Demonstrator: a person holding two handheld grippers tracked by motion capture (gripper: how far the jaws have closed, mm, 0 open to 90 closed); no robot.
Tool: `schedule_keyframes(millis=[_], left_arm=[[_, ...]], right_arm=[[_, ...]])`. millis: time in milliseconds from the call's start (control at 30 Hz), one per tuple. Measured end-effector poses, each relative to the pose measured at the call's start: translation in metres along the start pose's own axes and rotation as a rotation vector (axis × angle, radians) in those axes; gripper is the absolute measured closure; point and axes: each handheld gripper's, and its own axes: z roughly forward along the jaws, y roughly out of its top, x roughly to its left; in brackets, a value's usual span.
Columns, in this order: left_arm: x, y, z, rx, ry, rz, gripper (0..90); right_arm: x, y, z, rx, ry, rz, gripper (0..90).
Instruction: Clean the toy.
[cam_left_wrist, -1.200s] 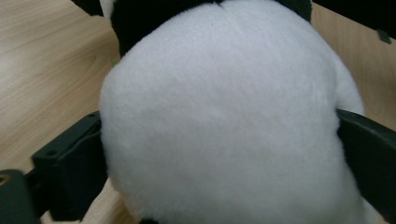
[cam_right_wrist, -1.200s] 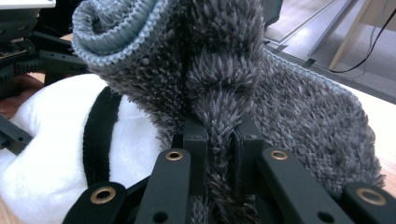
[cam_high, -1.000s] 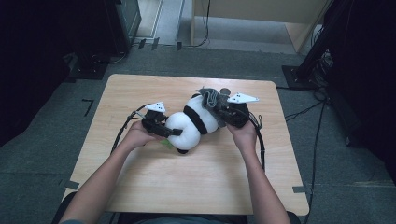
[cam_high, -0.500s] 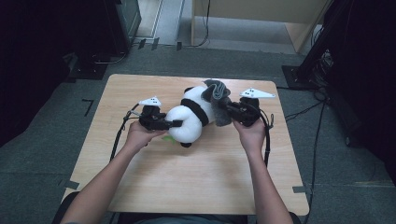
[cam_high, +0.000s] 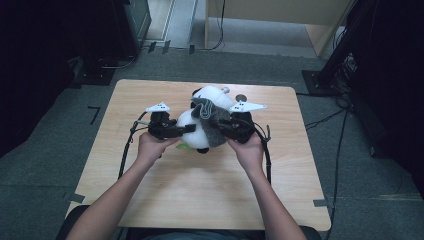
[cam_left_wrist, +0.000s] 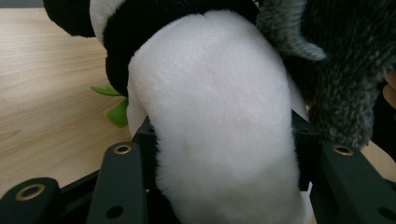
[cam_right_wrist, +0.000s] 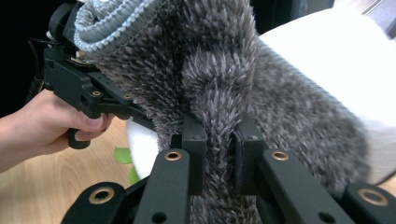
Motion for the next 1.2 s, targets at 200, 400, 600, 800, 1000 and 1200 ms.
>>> schedule_keyframes(millis=[200, 400, 600, 800, 1000, 1200], left_arm=[[-0.007, 0.0, 0.002, -0.001, 0.005, -0.014, 47.4], [-0.006, 0.001, 0.001, 0.0, 0.039, -0.035, 47.4], [0.002, 0.0, -0.004, -0.023, 0.039, -0.101, 47.4], [0.003, 0.0, -0.007, -0.055, 0.051, -0.137, 47.4], [0.002, 0.0, -0.008, -0.074, 0.048, -0.177, 47.4], [0.004, -0.001, -0.006, -0.067, 0.047, -0.203, 47.4]], right_arm=[[0.01, -0.005, 0.011, 0.03, 0.028, 0.005, 78.9], [0.026, -0.013, 0.023, 0.055, 0.009, -0.054, 79.0], [0.038, -0.022, 0.035, 0.073, 0.041, -0.077, 79.4], [0.053, -0.028, 0.047, 0.092, 0.065, -0.11, 79.8], [0.061, -0.034, 0.054, 0.074, 0.064, -0.145, 80.0], [0.064, -0.045, 0.063, 0.097, 0.031, -0.225, 80.2]])
